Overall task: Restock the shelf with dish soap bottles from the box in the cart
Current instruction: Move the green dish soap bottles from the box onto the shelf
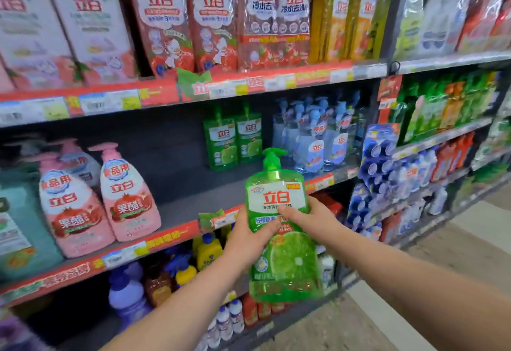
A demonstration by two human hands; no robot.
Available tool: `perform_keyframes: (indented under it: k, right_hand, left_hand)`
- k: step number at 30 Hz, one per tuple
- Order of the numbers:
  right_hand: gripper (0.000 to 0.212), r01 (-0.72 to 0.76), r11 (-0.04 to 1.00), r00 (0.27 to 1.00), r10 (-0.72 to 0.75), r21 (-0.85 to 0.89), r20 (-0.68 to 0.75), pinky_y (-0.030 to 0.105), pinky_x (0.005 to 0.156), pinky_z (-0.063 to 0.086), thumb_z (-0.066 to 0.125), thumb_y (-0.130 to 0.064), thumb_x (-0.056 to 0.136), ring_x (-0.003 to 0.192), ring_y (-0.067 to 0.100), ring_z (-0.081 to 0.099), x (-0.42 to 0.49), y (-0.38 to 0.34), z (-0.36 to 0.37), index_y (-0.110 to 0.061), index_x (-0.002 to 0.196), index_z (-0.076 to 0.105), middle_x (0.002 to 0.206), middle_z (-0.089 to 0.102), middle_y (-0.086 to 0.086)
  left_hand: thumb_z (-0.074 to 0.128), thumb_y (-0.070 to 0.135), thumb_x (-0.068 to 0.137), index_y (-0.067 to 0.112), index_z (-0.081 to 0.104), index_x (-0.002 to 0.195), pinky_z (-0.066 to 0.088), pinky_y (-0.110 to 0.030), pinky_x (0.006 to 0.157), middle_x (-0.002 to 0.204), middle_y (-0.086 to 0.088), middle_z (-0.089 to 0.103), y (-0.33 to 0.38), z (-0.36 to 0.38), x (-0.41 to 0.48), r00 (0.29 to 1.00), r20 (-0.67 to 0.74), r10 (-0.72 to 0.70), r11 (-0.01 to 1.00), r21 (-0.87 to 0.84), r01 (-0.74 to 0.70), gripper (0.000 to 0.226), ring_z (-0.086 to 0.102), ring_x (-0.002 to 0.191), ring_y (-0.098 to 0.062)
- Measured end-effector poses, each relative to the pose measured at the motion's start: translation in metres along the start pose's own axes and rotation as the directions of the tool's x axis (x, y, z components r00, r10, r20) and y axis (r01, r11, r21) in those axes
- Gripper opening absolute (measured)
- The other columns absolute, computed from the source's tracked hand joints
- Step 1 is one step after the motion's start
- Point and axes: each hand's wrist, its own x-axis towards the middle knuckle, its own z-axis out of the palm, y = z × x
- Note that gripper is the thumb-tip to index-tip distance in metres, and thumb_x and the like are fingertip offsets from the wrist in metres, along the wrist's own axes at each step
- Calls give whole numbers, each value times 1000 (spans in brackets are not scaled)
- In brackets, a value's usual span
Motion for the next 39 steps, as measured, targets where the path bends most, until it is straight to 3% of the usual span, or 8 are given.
perform_keyframes:
  k: [5,14,21,25,28,30,34,39]
  right_hand:
    - [51,36,999,995,-35,-9,98,39,94,52,76,-37,76,102,19,65,64,3,11,-15,118,59,115,68,6]
    - [56,55,998,982,-50,-24,180,24,78,51,75,-38,77,96,12,61,186,-15,27,-16,122,49,111,62,-4]
    - [65,112,993,967,-100,-37,233,43,104,44,75,-38,76,115,21,58,264,-25,41,-16,132,49,128,61,3]
    - [50,174,980,946,-138,-101,292,38,99,48,75,-34,77,108,19,62,300,-26,48,-15,120,58,115,66,1]
    - [35,241,962,905,-174,-130,388,24,90,48,73,-24,81,100,12,63,323,-25,55,-17,115,66,105,66,-5]
    - [41,272,950,893,-189,-156,409,22,87,47,75,-22,80,100,13,63,335,-28,59,-15,118,62,107,65,-4]
    - [67,339,930,877,-257,-144,406,34,99,45,78,-12,76,116,24,58,360,-31,66,-8,133,44,125,61,9]
    - [71,321,930,891,-233,-178,390,27,97,41,78,-19,76,120,22,54,389,-25,72,-14,136,42,129,59,4]
  left_hand:
    - [71,29,80,23,42,128,47,-43,96,112,2,65,-5,-4,45,991,-122,-63,998,-5,63,57,62,103,-17]
    - [71,42,76,30,39,130,49,-40,93,111,8,66,-25,-24,165,976,-203,-75,995,42,85,64,63,100,-14]
    - [71,45,74,33,44,119,49,-21,62,96,16,66,-29,-45,240,971,-233,-56,985,148,92,54,63,82,1]
    - [79,32,69,22,52,118,56,-32,75,104,2,68,-33,-55,271,957,-284,-65,975,185,121,57,66,90,-14]
    - [84,25,63,17,52,120,53,-38,87,108,0,68,-40,-61,288,932,-355,-72,972,183,145,66,65,96,-16]
    - [86,23,60,16,53,119,53,-35,88,108,0,69,-45,-62,298,909,-410,-76,971,177,161,68,65,96,-15]
    - [86,17,56,17,50,118,51,-27,82,108,1,67,-47,-61,320,875,-480,-59,971,175,161,72,63,95,-14]
    - [86,17,57,15,45,122,47,-26,80,109,1,64,-49,-65,345,868,-495,-33,963,215,159,77,60,94,-14]
